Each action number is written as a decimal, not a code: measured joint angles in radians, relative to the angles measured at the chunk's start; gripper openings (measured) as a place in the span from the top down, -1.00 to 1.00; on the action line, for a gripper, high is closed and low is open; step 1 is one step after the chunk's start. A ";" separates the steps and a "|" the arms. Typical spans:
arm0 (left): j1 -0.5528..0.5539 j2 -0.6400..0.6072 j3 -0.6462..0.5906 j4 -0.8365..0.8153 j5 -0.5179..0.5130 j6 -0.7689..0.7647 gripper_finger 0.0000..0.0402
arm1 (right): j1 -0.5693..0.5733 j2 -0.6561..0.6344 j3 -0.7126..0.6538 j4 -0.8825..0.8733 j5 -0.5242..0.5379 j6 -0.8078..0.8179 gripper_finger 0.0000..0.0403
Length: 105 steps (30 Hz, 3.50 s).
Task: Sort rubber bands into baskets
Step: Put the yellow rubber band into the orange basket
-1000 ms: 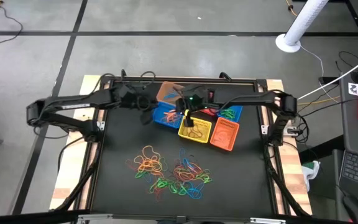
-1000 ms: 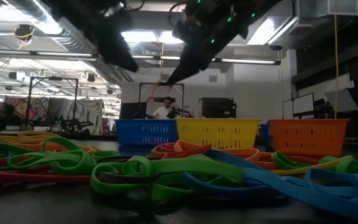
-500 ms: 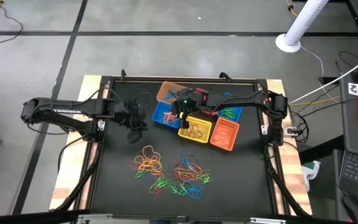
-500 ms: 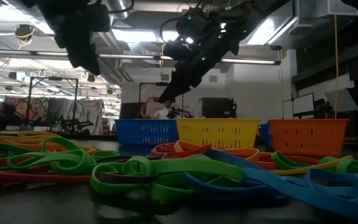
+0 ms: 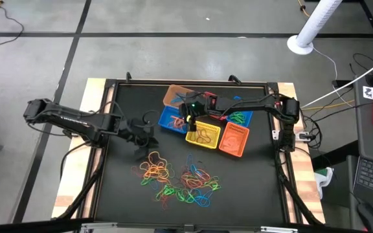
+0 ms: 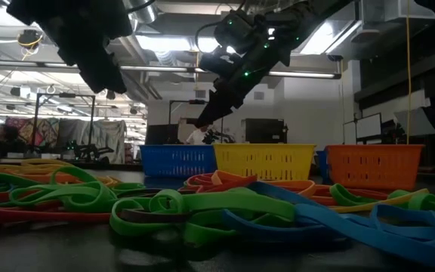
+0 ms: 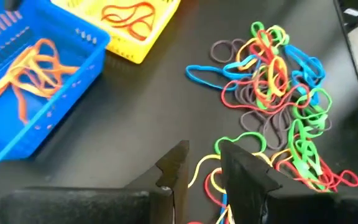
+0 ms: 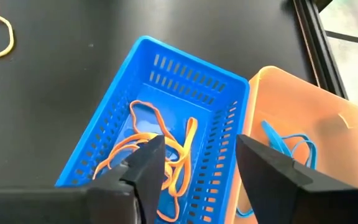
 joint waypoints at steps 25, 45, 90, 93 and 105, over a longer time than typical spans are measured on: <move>-0.062 0.267 -0.135 0.124 -0.066 0.055 0.56 | 0.000 -0.002 0.000 -0.054 -0.007 0.001 0.02; -0.120 0.389 -0.130 0.165 -0.129 0.047 0.97 | 0.002 -0.002 0.000 -0.050 -0.016 0.001 0.02; 0.012 0.306 0.121 0.262 -0.270 0.234 1.00 | 0.164 -0.002 0.000 0.017 -0.243 0.504 0.02; 0.012 0.306 0.121 0.277 -0.270 0.234 1.00 | 0.164 -0.002 0.000 0.011 -0.258 0.503 0.10; 0.012 0.305 0.121 0.304 -0.270 0.234 0.95 | 0.164 -0.014 0.002 -0.034 -0.316 0.452 0.90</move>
